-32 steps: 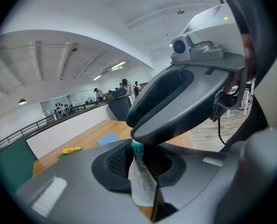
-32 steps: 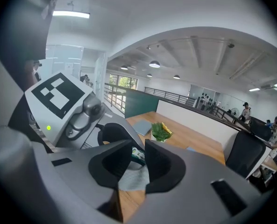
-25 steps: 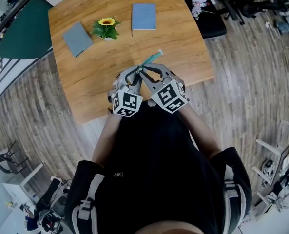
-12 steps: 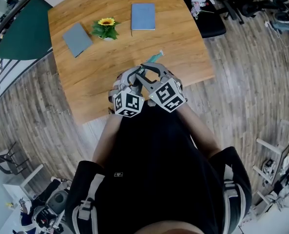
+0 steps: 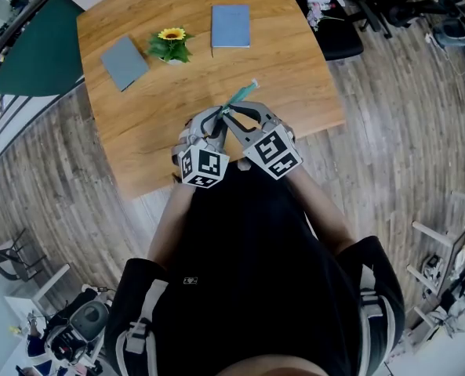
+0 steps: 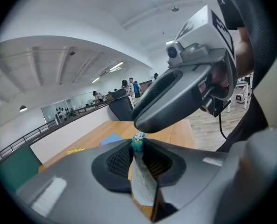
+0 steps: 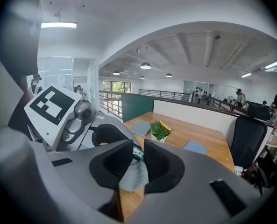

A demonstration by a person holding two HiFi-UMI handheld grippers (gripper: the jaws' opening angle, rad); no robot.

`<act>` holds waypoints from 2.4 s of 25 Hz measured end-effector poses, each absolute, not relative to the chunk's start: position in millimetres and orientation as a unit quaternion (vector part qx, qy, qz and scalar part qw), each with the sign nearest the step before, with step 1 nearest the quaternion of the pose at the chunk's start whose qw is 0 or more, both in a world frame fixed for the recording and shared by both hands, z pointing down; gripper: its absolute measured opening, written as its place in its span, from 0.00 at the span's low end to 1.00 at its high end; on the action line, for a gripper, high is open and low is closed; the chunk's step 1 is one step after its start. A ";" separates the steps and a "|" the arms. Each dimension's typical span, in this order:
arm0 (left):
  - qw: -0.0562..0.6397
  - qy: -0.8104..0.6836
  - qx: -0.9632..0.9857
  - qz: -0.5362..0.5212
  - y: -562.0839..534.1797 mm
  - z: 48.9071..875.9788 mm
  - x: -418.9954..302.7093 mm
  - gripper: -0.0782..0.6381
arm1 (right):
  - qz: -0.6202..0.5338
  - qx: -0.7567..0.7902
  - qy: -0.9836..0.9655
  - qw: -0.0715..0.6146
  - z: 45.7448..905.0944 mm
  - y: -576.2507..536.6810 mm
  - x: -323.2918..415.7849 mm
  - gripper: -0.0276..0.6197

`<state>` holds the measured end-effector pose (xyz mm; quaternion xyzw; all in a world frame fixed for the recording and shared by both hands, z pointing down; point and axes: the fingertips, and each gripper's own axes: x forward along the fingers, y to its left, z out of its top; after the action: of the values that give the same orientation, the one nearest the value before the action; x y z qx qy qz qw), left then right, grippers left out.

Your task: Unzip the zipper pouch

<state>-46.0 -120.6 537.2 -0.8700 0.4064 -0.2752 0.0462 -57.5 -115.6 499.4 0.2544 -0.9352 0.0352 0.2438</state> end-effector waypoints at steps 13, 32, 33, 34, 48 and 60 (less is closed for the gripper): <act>0.077 0.398 -0.878 -0.255 -111.9 525.7 -47.9 0.20 | 0.202 0.227 -0.939 0.161 507.7 -115.8 -50.4 0.24; 0.086 0.385 -0.878 -0.271 -112.7 529.8 -47.9 0.20 | 0.280 0.194 -0.932 0.122 508.4 -113.5 -52.3 0.08; 0.086 0.385 -0.878 -0.272 -112.7 529.8 -48.7 0.20 | 0.280 0.193 -0.932 0.123 508.3 -113.6 -52.8 0.07; 0.085 0.385 -0.878 -0.272 -112.7 529.9 -49.1 0.20 | 0.280 0.192 -0.933 0.123 508.2 -113.6 -53.2 0.06; 0.073 0.385 -0.882 -0.261 -114.9 530.5 -48.9 0.20 | 0.263 0.212 -0.932 0.128 508.2 -116.7 -52.7 0.05; 0.072 0.380 -0.881 -0.271 -114.7 534.1 -55.1 0.20 | 0.223 0.217 -0.935 0.170 511.6 -117.0 -60.8 0.05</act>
<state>-55.1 -114.7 534.1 -0.8813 0.3804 -0.2712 0.0718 -60.8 -117.0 511.6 0.2170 -0.9352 0.2227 0.1697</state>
